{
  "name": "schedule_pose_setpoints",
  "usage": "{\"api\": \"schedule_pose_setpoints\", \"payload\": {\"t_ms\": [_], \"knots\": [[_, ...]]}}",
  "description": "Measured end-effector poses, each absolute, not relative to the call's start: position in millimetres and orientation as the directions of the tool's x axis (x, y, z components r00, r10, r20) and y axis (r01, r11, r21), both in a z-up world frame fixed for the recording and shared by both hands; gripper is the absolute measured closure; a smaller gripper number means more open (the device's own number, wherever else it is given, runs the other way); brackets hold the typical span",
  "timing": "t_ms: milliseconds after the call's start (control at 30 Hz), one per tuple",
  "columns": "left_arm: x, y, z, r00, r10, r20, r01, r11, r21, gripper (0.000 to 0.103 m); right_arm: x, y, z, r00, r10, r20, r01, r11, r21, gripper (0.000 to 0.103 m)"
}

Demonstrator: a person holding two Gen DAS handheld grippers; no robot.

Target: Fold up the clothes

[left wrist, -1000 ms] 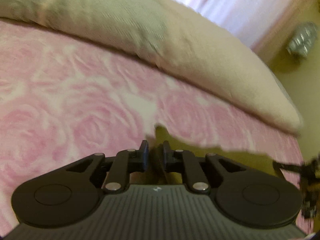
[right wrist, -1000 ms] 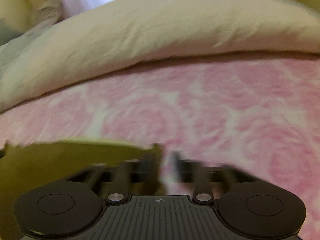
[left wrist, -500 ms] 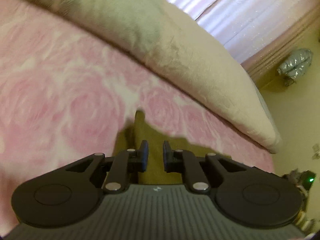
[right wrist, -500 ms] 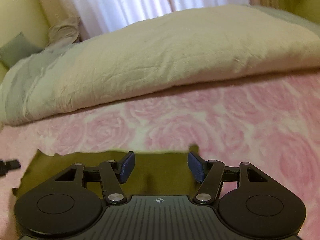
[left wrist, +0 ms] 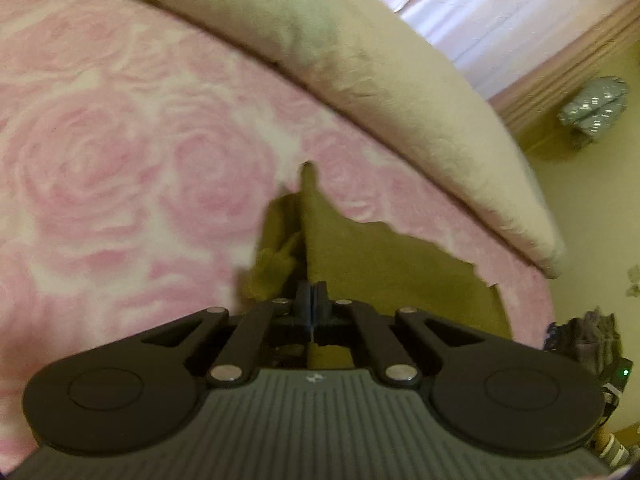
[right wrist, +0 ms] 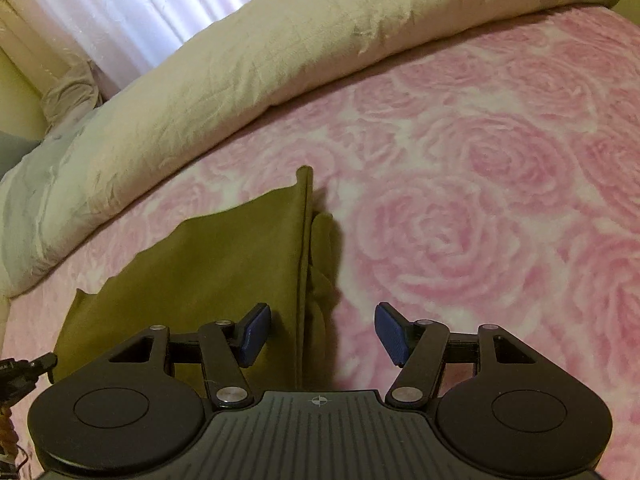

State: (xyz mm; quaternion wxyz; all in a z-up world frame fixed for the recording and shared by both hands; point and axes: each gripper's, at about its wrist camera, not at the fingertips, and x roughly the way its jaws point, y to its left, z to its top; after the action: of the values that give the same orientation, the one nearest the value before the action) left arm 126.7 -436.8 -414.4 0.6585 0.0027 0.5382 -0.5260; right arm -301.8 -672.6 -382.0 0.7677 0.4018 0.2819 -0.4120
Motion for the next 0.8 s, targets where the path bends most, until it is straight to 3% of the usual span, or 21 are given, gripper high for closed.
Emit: {"api": "schedule_pose_setpoints", "payload": {"t_ms": [133,233,533,600,800], "knots": [[115,-438,-417,-0.083,-0.66,-0.746,0.738,0.463,-0.491,0.098,-298,-673,-392,0.476,-0.405,-0.781,0.874,0.314,0.37,0.041],[110,-425,-409,-0.043,-0.683,-0.729,0.698,0.502,-0.511,0.079,-311,-663,-384,0.465,-0.448,-0.764,0.885,0.26,0.387,0.04],[51,-329,-411,-0.112,-0.71,-0.695,0.311,0.64,-0.703,0.054,-387,-589,-397,0.603,-0.352,-0.716,0.711,-0.169,0.682,0.038],[39,-322,-424,-0.108,-0.708,-0.698,0.23,0.665,-0.71,0.054,-383,-583,-408,0.64,-0.349,-0.684,0.657,-0.214,0.723,0.026],[33,-326,-453,-0.007,-0.719,-0.695,0.122,0.689,-0.714,0.055,-361,-589,-429,0.658,-0.392,-0.643,0.598,-0.247,0.763,0.026]]}}
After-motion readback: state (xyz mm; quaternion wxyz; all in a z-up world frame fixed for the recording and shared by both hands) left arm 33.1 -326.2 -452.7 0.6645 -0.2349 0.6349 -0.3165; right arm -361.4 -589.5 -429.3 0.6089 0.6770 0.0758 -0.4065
